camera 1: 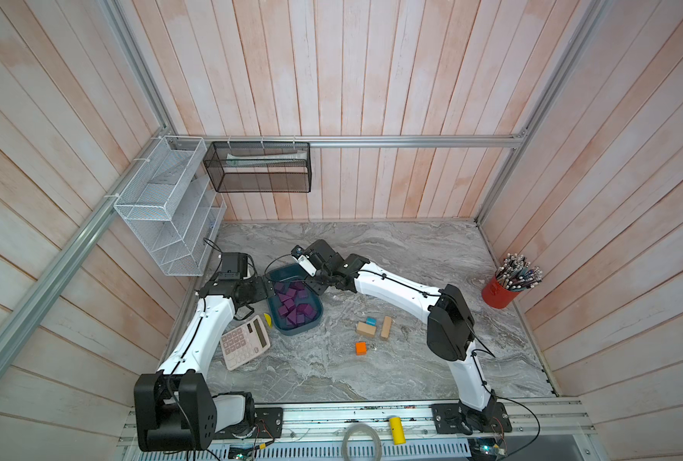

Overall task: Pick purple bricks into the storage bin
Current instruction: Place the building block in the storage box.

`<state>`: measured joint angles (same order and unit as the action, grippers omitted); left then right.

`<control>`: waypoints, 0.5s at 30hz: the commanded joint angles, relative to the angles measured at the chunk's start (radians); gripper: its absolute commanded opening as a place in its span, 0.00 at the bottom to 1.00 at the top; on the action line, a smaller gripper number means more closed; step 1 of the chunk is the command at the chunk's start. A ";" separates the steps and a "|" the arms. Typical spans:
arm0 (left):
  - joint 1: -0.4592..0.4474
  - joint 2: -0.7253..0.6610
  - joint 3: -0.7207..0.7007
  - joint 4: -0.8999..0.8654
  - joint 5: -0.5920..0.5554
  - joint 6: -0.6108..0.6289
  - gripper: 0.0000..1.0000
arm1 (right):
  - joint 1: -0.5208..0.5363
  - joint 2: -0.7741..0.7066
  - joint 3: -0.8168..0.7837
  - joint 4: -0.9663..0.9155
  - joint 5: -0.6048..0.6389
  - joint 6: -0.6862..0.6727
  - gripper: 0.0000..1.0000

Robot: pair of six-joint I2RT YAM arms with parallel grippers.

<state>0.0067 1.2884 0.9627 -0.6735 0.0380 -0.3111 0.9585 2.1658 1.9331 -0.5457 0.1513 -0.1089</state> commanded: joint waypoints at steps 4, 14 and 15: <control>0.012 0.029 -0.009 -0.019 -0.054 -0.015 1.00 | -0.004 0.081 0.067 0.045 -0.003 -0.049 0.58; 0.033 0.064 0.000 -0.040 -0.094 -0.030 1.00 | -0.003 0.117 0.044 0.156 -0.026 -0.053 0.58; 0.036 0.062 -0.001 -0.039 -0.096 -0.032 1.00 | -0.003 0.124 0.051 0.156 -0.026 -0.056 0.58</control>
<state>0.0334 1.3479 0.9627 -0.7002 -0.0307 -0.3298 0.9588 2.2524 1.9682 -0.4282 0.1398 -0.1520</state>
